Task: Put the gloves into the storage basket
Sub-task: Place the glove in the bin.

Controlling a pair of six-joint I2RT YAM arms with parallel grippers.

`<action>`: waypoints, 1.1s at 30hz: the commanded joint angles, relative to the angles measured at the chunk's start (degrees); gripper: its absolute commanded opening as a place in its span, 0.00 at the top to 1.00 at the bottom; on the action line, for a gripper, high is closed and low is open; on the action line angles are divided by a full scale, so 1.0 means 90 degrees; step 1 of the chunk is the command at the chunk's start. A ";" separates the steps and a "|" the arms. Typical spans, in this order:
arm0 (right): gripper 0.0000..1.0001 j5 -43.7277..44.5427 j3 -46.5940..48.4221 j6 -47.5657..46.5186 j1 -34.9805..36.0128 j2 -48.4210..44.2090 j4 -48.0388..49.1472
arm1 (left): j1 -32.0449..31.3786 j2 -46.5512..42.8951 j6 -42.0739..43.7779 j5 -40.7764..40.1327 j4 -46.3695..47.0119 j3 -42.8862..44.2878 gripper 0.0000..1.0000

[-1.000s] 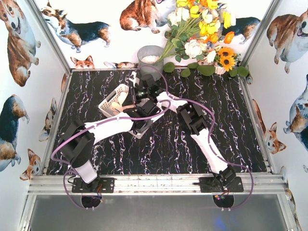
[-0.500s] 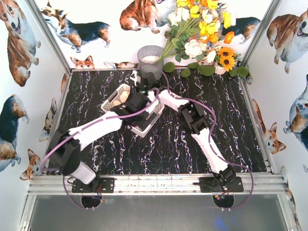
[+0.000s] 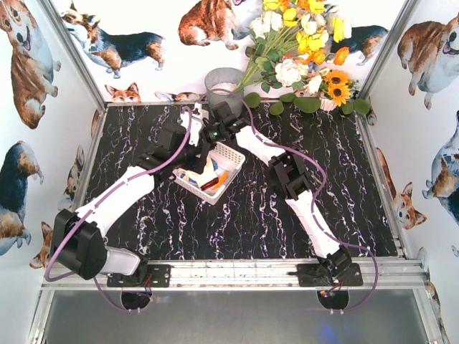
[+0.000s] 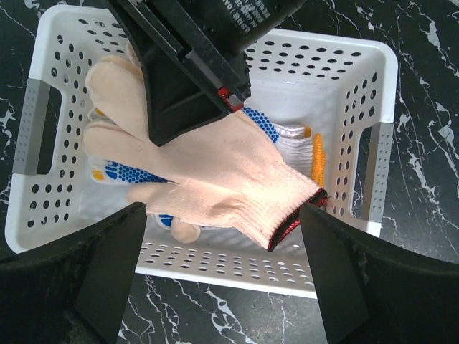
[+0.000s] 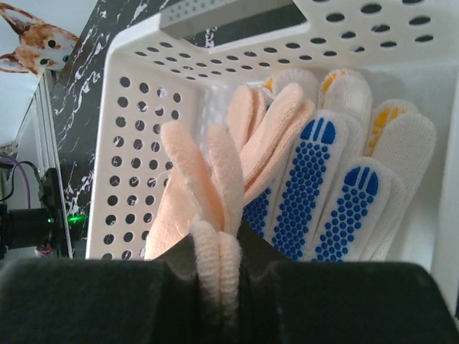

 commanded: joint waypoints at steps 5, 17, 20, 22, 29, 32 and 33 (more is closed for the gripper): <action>1.00 -0.0313 0.0918 -0.0443 -0.0062 0.0251 -0.0411 | 0.0175 0.0139 -0.0249 0.0371 0.0230 -0.0033 0.18; 1.00 -0.0700 0.1346 -0.0489 -0.0065 0.0748 -0.0514 | 0.0238 0.0366 -0.0266 0.0446 0.0200 0.0017 0.18; 1.00 -0.0749 0.1434 -0.0471 -0.0065 0.0818 -0.0484 | 0.0254 0.0381 -0.0271 0.0443 0.0219 0.0007 0.18; 1.00 -0.0846 0.1458 -0.0364 -0.0065 0.0857 -0.0310 | 0.0268 0.0411 -0.0276 0.0457 0.0220 -0.0002 0.18; 0.94 -0.0863 0.1481 -0.0260 -0.0045 0.0928 -0.0148 | 0.0287 0.0524 -0.0286 0.0528 0.0210 0.0031 0.19; 0.84 -0.0558 0.1478 -0.0476 -0.0045 0.0815 -0.0356 | 0.0297 0.0511 -0.0276 0.0497 0.0227 0.0017 0.19; 0.79 -0.0378 0.1478 -0.0589 -0.0037 0.0758 -0.0457 | 0.0298 0.0495 -0.0273 0.0478 0.0237 0.0005 0.19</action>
